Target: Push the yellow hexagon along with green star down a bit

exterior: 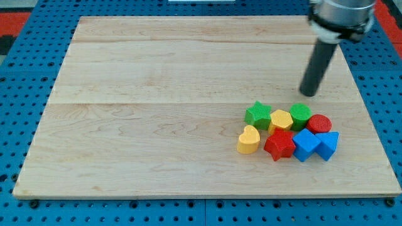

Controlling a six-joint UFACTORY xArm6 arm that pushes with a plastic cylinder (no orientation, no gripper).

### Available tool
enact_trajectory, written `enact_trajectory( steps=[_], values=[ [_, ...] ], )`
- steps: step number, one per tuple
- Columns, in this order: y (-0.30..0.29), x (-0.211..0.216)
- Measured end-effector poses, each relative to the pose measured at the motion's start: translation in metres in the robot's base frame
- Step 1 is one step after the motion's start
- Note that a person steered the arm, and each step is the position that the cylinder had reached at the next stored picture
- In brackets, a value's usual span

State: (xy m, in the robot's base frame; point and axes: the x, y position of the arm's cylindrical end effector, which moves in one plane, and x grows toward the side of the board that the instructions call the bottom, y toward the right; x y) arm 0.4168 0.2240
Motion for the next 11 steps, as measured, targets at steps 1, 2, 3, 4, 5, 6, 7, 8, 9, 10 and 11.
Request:
enact_trajectory(
  steps=[1,2,3,4,5,6,7,8,9,10,11],
  values=[
    [-0.004,0.031],
    [-0.025,0.071],
    [-0.025,0.079],
    [-0.061,0.078],
    [-0.082,0.093],
    [-0.117,0.091],
    [-0.149,0.079],
    [-0.179,0.064],
    [-0.202,0.091],
    [-0.196,0.152],
    [-0.152,0.151]
  ],
)
